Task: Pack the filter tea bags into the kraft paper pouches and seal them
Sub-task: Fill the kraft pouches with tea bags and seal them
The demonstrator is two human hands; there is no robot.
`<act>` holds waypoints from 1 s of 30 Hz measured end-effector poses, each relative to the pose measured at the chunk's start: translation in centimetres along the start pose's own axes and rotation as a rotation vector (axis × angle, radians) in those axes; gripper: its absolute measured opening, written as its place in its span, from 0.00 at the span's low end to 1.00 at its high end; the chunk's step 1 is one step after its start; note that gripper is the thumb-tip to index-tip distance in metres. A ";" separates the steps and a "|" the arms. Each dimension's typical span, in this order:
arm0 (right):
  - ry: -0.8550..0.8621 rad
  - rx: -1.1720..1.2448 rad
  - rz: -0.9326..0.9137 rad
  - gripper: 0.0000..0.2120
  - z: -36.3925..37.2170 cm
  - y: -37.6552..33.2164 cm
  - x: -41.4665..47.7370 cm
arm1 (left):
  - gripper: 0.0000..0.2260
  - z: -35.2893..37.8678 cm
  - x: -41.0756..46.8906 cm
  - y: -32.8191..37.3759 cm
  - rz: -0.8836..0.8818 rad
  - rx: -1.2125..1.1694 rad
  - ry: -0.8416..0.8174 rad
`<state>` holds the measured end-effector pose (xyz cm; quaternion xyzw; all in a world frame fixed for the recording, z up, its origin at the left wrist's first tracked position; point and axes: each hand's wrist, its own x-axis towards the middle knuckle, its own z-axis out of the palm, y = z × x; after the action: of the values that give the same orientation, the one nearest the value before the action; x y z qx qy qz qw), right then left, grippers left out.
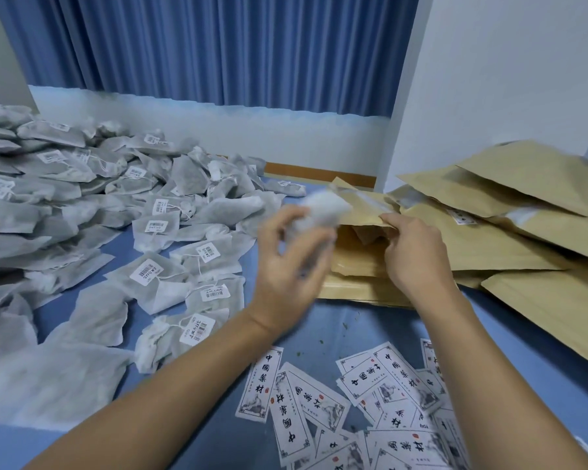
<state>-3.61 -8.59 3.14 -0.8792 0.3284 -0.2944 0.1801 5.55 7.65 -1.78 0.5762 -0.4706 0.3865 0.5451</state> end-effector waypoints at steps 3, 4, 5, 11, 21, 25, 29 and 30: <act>-0.035 0.044 -0.053 0.25 -0.5 0.0 0.0 | 0.13 1.5 -1.6 1.2 0.246 0.057 -0.377; -0.043 0.076 -0.058 0.26 -0.7 -0.1 -0.1 | 0.13 2.3 -1.7 1.4 0.168 0.083 -0.475; -0.048 0.100 -0.065 0.26 -0.8 -0.1 -0.1 | 0.12 3.3 -1.2 1.5 0.015 0.100 -0.554; -0.080 0.117 -0.136 0.29 -0.8 -0.4 -0.4 | 0.20 10.0 4.1 -0.9 -0.907 0.117 -0.791; -0.040 -0.040 -0.142 0.28 -0.1 -0.9 -0.8 | 0.08 5.4 0.8 2.2 -0.283 0.483 -0.833; -0.023 -0.060 -0.110 0.28 0.5 -1.3 -1.4 | 0.08 0.5 -0.2 0.8 -0.081 0.464 -0.189; 0.004 -0.064 -0.106 0.26 0.7 -1.6 -1.8 | 0.18 -3.1 -0.4 -3.3 -0.705 0.934 -0.405; 0.006 -0.078 -0.112 0.25 0.7 -1.7 -1.8 | 0.25 -3.7 -0.7 -3.9 -0.888 0.995 -0.542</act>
<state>-3.44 -6.05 2.72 -0.9016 0.2907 -0.2935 0.1280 9.39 11.27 -3.10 0.9689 -0.0790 0.1403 0.1878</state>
